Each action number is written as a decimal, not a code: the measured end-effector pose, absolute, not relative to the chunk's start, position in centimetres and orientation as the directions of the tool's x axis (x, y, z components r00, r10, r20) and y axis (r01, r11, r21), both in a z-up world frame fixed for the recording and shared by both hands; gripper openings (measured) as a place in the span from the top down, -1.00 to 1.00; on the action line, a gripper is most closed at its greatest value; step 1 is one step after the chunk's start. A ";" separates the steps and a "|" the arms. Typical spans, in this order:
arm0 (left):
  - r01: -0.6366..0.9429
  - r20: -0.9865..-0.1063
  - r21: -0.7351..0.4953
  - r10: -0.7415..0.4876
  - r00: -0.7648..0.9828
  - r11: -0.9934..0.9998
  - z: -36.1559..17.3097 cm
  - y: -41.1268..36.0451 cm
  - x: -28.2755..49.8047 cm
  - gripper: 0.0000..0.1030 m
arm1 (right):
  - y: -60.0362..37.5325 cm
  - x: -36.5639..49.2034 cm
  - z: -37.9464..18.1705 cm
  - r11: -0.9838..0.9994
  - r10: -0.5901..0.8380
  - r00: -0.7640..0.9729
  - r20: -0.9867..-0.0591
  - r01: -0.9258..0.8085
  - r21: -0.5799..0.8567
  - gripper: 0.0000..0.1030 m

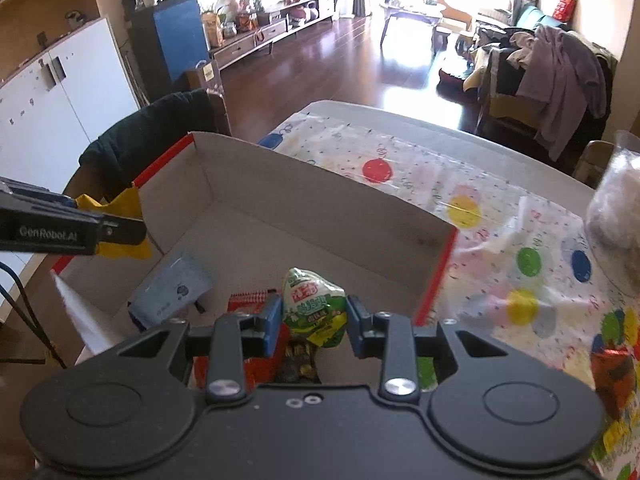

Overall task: Organize snacks
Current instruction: 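Carry the yellow packet and green-wrapped candy over the white box, then open left tool to drop yellow packet while right tool releases green candy, then move both tools back over the remaining snacks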

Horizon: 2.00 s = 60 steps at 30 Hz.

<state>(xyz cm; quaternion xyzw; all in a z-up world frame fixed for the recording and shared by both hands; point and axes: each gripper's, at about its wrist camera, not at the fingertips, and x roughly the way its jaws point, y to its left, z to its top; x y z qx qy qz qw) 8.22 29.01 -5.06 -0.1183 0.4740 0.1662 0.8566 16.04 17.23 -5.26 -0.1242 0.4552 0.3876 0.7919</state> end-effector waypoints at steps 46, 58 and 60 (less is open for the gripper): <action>-0.325 -0.905 -0.024 0.117 0.408 0.945 -6.3 28.0 10.7 -0.11 | 17.9 16.3 -4.8 0.683 0.490 0.246 -0.837 -0.704 0.193 -0.38; -0.284 -0.836 -0.024 0.137 0.531 0.958 -2.7 24.9 8.3 -0.32 | 13.3 15.1 -1.4 0.694 0.571 0.291 -0.768 -0.671 0.261 -0.68; -0.275 -0.824 -0.026 0.135 0.550 0.961 -2.1 24.2 7.8 -0.33 | 12.5 14.7 -0.8 0.688 0.588 0.298 -0.752 -0.673 0.272 -0.74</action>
